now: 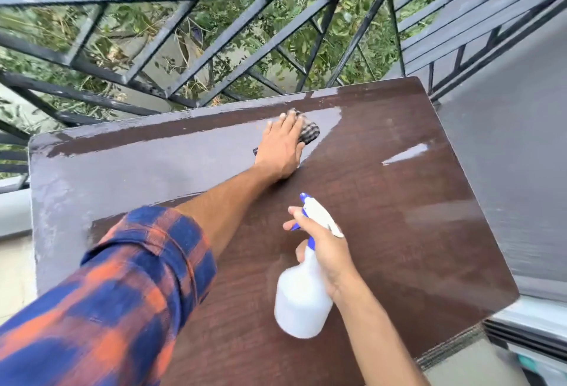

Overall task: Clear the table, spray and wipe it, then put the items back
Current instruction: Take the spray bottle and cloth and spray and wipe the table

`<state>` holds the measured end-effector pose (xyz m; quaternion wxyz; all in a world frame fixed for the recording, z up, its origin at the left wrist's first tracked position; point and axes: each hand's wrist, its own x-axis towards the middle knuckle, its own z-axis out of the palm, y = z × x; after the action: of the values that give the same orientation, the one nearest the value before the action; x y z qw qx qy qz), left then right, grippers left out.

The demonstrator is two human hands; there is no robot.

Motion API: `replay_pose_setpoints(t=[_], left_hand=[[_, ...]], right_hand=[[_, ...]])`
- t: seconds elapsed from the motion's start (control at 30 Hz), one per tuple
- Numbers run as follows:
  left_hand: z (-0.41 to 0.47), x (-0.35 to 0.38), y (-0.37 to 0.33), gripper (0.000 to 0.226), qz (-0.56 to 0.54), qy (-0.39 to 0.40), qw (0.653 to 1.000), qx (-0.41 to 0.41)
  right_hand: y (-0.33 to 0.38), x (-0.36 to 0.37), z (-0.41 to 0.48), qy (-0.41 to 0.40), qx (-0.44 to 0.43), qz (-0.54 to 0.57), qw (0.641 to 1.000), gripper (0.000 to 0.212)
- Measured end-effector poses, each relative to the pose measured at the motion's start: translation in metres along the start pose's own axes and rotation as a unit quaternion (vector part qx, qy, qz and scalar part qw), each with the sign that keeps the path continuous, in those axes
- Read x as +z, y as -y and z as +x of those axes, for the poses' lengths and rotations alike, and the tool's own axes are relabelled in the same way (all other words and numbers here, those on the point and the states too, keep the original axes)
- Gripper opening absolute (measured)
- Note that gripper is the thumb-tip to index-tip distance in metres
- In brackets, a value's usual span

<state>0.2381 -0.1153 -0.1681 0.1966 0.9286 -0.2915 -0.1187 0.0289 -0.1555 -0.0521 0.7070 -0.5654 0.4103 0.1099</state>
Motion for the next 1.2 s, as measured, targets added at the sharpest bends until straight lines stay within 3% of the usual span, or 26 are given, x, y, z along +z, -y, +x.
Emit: replay_pose_setpoints(t=[0.2,0.33,0.53,0.7,1.0,1.2], left_hand=[[-0.057,0.019,-0.022,0.056,0.005,-0.001,0.990,0.144],[-0.100,0.032,-0.025,0.070,0.047,0.050,0.976,0.205],[-0.165,0.045,-0.037,0.056,0.019,0.022,0.979,0.202],[-0.216,0.054,-0.044,0.057,0.027,0.017,0.980,0.194],[-0.281,0.076,-0.080,0.060,0.025,0.045,0.990,0.128],[-0.332,0.102,-0.129,0.065,0.038,0.057,0.986,0.150]], right_hand=[[-0.010,-0.013,-0.013,-0.043,0.005,0.052,0.998,0.027],[-0.009,-0.015,-0.013,-0.047,-0.012,0.064,0.997,0.037],[-0.007,-0.026,-0.032,-0.054,-0.036,0.088,0.994,0.026],[-0.032,-0.044,-0.046,-0.061,-0.032,0.088,0.994,0.039],[-0.068,-0.101,-0.082,-0.092,-0.015,0.054,0.994,0.030],[-0.094,-0.137,-0.099,-0.090,-0.006,0.064,0.994,0.029]])
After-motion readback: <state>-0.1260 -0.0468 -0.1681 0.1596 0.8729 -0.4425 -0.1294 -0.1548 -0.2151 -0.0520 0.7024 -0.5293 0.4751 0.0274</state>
